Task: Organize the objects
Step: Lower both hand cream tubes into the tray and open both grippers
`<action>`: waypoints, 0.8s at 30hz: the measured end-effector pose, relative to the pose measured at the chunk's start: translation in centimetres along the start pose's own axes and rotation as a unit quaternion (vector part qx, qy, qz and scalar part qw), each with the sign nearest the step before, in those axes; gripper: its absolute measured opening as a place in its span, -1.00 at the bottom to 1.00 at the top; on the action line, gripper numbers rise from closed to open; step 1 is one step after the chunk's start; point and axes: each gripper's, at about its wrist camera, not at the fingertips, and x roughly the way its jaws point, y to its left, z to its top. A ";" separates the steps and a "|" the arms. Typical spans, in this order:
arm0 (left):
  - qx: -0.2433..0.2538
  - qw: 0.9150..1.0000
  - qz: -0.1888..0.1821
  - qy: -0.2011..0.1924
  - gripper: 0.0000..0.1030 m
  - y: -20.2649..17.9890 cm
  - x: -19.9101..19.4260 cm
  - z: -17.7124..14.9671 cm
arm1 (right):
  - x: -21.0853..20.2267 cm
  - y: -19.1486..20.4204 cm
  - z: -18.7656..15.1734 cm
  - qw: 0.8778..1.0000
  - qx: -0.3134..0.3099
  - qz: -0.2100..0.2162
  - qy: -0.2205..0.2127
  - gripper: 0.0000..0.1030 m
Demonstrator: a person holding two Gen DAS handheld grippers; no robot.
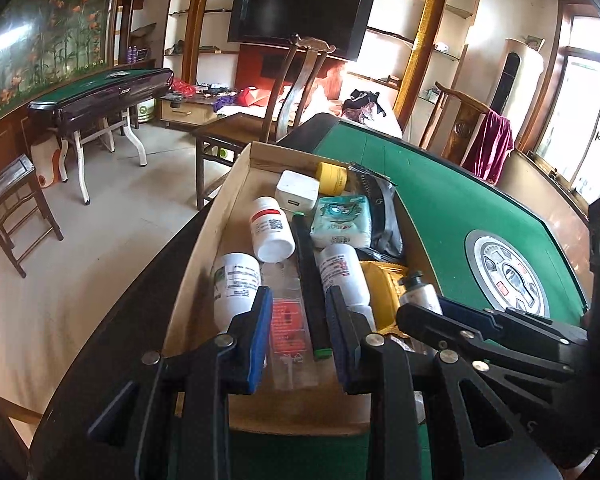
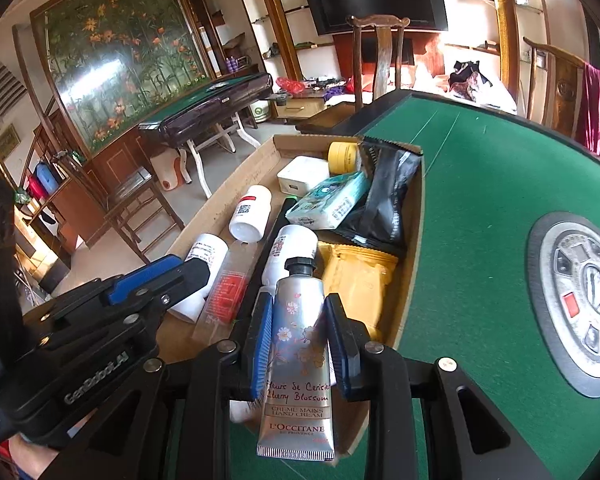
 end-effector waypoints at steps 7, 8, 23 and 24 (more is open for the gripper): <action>-0.006 1.000 0.005 0.007 -0.51 0.8 0.5 -0.1 | 3.0 1.0 0.9 1.000 -0.006 -0.003 0.010 -0.44; -0.006 1.000 0.005 0.008 -0.53 0.8 0.6 -0.2 | 3.3 1.0 1.0 1.000 -0.006 -0.006 0.013 -0.44; 0.009 1.000 0.018 0.007 -0.53 -0.2 1.2 -0.7 | 2.8 -0.1 0.9 1.000 0.005 -0.006 0.006 -0.40; 0.010 1.000 0.020 0.006 -0.53 -0.2 1.2 -0.7 | 2.7 -0.2 0.9 1.000 0.005 -0.005 0.006 -0.37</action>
